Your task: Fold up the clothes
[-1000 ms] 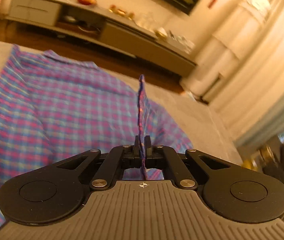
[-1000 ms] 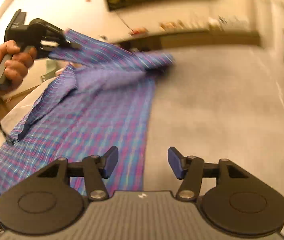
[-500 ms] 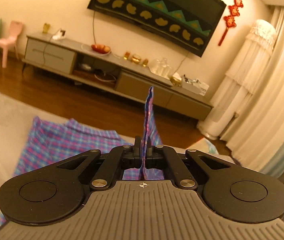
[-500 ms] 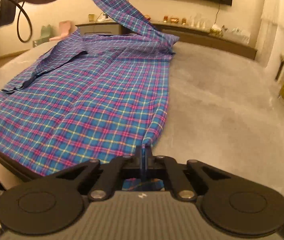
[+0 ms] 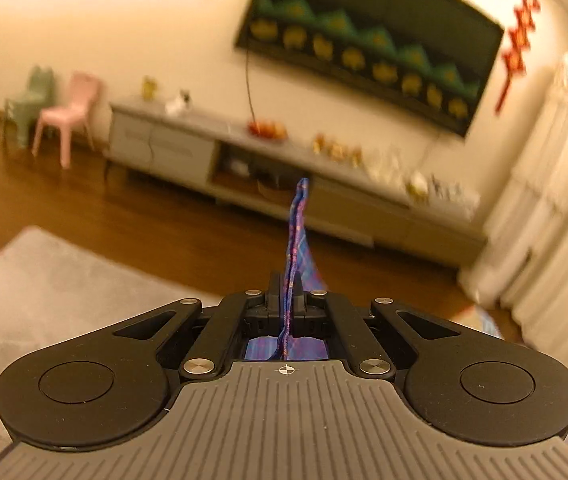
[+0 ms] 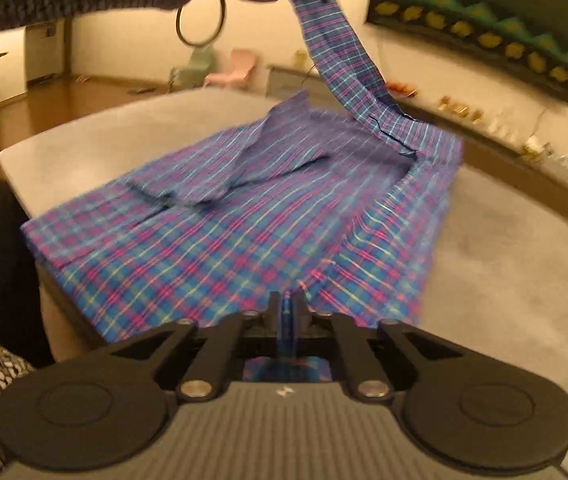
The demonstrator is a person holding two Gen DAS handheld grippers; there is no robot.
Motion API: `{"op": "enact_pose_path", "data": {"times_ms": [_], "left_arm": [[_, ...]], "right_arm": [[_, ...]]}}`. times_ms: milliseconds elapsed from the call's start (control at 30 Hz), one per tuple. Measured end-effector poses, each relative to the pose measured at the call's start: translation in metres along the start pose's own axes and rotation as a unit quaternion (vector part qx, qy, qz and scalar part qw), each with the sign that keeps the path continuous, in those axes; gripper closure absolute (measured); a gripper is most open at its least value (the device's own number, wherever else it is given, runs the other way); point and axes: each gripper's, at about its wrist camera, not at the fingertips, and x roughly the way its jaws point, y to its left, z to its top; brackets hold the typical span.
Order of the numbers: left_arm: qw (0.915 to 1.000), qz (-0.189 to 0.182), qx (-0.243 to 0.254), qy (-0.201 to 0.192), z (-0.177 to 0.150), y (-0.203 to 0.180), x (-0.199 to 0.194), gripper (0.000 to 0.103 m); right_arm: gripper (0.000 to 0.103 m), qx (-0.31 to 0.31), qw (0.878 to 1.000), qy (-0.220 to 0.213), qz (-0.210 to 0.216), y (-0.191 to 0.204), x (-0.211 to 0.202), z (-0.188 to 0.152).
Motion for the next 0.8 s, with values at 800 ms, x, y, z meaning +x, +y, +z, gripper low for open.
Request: {"op": "enact_pose_path", "data": {"times_ms": [800], "left_arm": [[0.8204,-0.229,0.519,0.070,-0.299,-0.119,-0.058,0.103]], "right_arm": [[0.069,0.262,0.958,0.018,0.114,-0.105,0.001,-0.045]]}}
